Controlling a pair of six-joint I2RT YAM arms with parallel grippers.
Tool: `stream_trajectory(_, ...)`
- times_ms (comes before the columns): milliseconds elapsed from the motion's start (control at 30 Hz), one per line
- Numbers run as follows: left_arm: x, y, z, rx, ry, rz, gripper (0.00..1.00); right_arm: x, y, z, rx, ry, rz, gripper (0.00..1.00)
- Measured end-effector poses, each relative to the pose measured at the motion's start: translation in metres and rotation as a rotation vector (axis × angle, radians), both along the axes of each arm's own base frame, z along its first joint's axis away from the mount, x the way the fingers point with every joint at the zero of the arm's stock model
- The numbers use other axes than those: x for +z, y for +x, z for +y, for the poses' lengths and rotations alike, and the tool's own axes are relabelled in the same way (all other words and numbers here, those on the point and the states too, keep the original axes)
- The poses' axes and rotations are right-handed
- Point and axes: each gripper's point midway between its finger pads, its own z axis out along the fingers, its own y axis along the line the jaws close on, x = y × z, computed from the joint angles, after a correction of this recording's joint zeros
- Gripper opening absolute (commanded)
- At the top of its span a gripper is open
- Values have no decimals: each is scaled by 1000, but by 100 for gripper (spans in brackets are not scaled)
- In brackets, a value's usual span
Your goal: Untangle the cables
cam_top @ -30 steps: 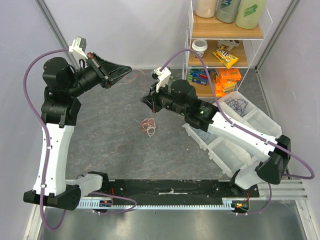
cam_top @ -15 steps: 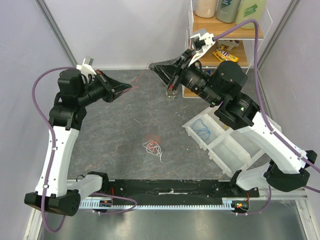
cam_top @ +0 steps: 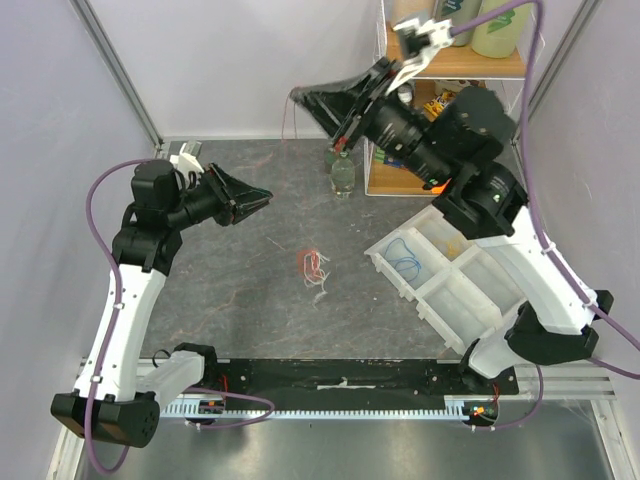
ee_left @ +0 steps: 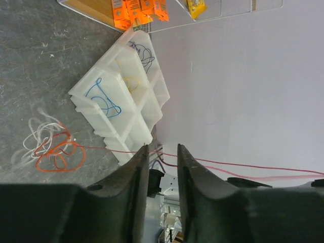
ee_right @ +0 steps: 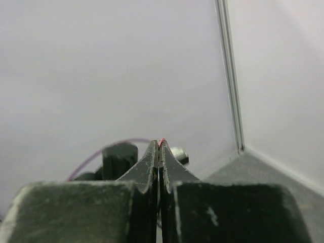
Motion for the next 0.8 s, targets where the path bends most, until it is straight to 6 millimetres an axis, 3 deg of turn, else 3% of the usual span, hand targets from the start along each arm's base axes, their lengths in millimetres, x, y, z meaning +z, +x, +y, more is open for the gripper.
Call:
stream_trajectory(100, 2, 0, -1, -4, -5, -9, 55, 46, -13, -16, 4, 96, -70, 0)
stream_trajectory(200, 4, -2, -2, -15, -5, -11, 60, 82, -27, -32, 18, 188, -133, 0)
stream_trajectory(267, 8, -3, -1, -17, 10, -22, 60, 97, -36, -41, 27, 234, -166, 0)
stream_trajectory(367, 16, -6, 3, -9, 41, -59, 56, 95, -37, -42, 27, 241, -171, 0)
stream_trajectory(467, 18, -15, 9, 17, 81, -84, 54, 51, -24, -30, 8, 165, -100, 0)
stream_trajectory(633, 9, -30, 17, 43, 125, -91, 63, -85, 19, 11, -48, -117, 138, 0)
stream_trajectory(700, -10, -32, 17, 36, 130, -50, 63, -132, 32, 24, -66, -233, 223, 0)
stream_trajectory(800, -70, -35, 12, -3, 127, 105, 63, -155, 37, 24, -86, -303, 267, 0)
